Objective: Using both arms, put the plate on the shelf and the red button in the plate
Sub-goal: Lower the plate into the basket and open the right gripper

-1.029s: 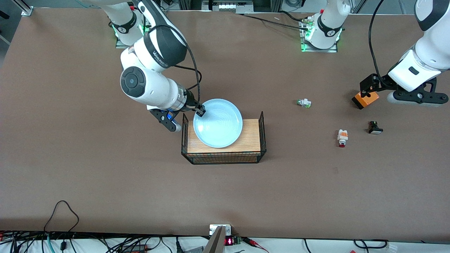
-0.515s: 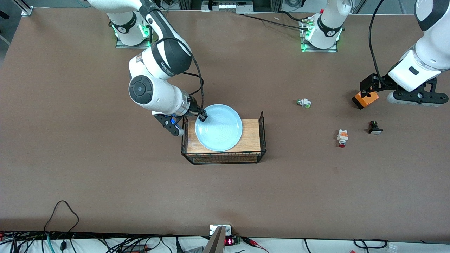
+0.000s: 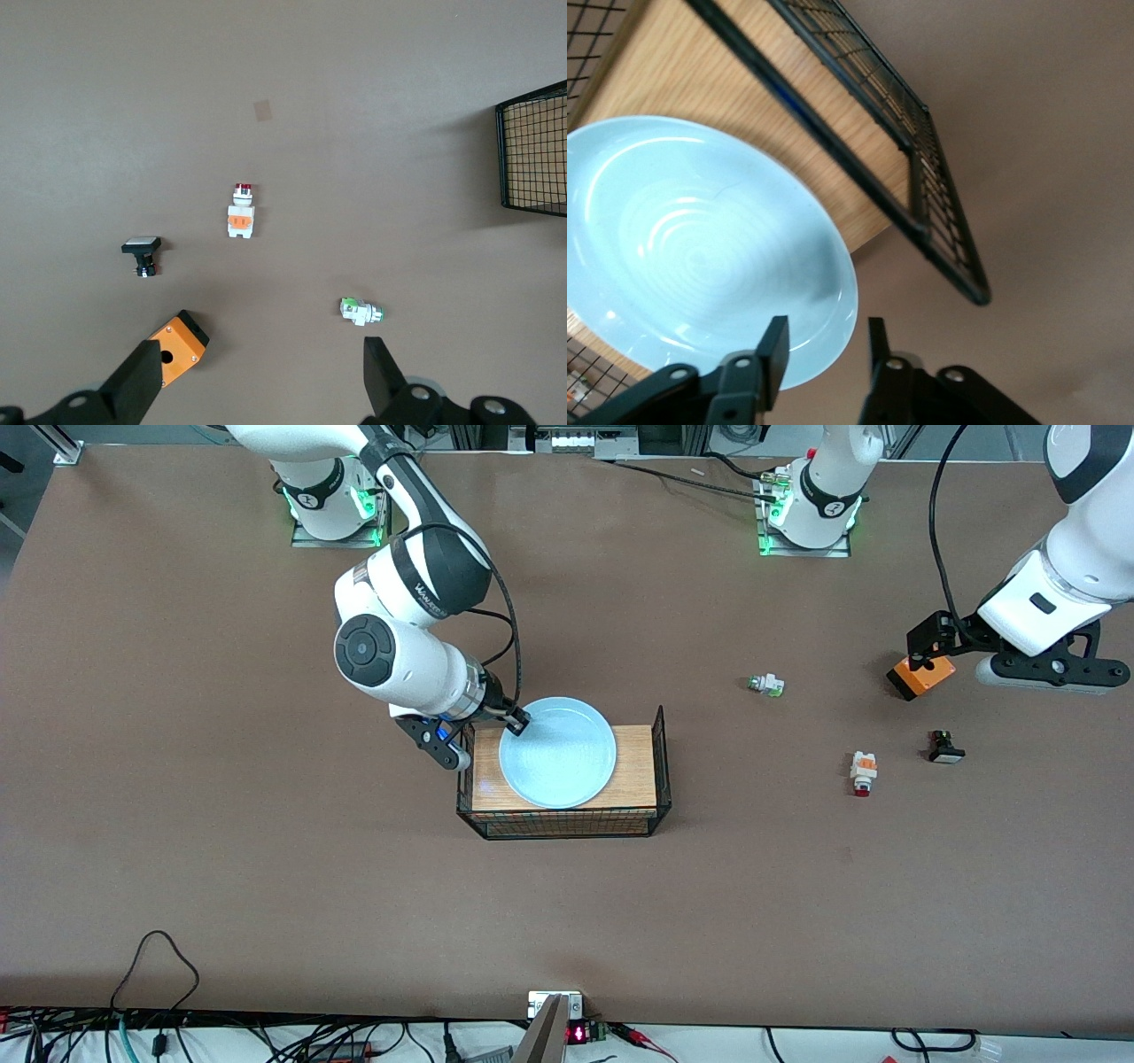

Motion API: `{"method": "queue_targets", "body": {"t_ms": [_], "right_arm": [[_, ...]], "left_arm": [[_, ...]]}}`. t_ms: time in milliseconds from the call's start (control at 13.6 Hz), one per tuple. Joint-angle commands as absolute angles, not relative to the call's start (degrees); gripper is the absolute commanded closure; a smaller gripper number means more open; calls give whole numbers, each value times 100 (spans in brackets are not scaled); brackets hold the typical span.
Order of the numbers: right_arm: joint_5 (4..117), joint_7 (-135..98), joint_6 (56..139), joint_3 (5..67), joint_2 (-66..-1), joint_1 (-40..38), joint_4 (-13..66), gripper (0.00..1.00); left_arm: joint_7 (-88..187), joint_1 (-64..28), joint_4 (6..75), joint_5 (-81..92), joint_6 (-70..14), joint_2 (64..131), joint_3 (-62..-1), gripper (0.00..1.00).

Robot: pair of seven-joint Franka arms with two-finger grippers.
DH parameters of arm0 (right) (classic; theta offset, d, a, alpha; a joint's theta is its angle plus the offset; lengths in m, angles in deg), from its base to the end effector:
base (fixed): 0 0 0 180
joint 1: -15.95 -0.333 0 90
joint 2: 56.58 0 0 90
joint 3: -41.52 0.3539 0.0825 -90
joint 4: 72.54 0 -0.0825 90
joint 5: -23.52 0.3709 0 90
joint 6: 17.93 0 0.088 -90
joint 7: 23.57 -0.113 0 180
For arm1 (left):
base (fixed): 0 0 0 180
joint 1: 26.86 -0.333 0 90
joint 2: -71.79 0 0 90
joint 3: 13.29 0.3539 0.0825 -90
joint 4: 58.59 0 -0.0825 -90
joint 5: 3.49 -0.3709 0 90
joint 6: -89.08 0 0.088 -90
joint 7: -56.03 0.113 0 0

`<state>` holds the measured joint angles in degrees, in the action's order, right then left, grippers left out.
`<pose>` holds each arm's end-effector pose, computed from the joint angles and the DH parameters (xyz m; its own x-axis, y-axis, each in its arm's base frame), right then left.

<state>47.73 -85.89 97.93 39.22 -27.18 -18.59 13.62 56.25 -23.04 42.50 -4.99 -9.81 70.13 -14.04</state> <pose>0.5811 0.4032 0.4074 0.7357 -0.5950 -0.3235 -0.6593 -0.7386 -0.1409 0.5370 -0.0404 0.5960 0.9961 -0.0875 -0.0096 -0.0877 -0.9958 -0.0262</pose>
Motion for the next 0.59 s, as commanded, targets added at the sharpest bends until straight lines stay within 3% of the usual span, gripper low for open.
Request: {"method": "queue_targets", "body": {"t_ms": [0, 294, 515], "right_arm": [[4664, -8510, 9765, 3827, -2950, -1956, 1184, 0], [4235, -8327, 9485, 3809, -3591, -1842, 1174, 0], [3218, -7039, 8792, 3800, -3891, -1649, 1174, 0]], "left_arm": [[5585, -2238, 4196, -613, -901, 7012, -1355, 0], [5559, -2247, 4204, -595, -901, 7064, -1346, 0], [5489, -2247, 4178, -534, -499, 7335, -1346, 0]]}}
